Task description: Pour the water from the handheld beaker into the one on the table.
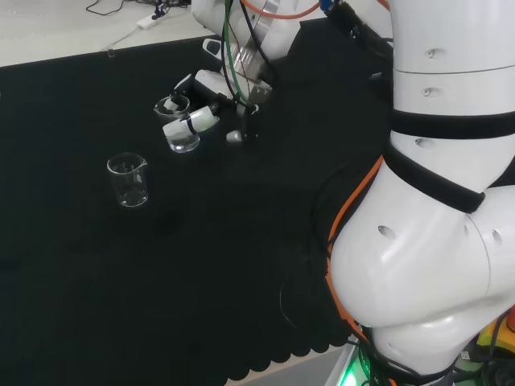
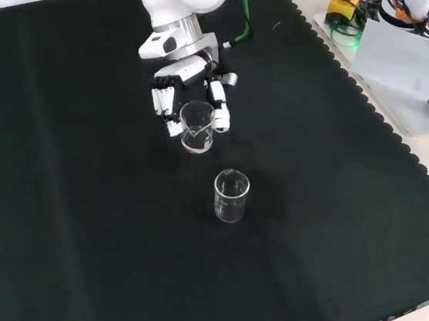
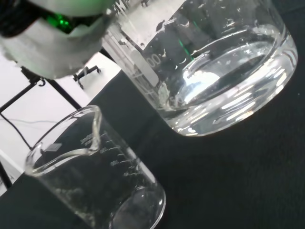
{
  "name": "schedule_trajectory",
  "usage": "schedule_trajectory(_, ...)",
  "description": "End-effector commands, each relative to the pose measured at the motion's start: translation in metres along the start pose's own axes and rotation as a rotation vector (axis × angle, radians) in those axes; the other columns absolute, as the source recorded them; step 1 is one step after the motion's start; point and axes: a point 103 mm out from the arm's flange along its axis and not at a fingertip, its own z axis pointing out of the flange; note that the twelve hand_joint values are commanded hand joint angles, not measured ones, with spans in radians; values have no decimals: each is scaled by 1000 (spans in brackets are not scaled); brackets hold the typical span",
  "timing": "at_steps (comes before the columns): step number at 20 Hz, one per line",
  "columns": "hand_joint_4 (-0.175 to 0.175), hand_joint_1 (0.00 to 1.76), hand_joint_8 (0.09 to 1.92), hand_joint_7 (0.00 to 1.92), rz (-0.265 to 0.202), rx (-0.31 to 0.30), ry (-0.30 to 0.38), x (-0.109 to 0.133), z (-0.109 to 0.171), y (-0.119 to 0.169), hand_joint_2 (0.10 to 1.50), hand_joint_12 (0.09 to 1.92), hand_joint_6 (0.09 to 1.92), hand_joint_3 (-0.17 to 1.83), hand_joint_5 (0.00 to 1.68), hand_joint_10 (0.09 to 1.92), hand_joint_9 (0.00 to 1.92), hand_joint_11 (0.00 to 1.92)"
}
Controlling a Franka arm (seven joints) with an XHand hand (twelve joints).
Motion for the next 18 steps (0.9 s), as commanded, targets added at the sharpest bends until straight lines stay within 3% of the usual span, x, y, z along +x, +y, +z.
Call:
schedule_trajectory(1, -175, 1305, 752, 1270, -7, 54, -16, 9, -8, -14, 634, 771, 785, 727, 1212, 668, 1380, 1251)
schedule_trajectory(18, -175, 1305, 775, 1265, -29, 270, -136, 32, -5, -21, 621, 784, 808, 757, 1206, 701, 1369, 1234)
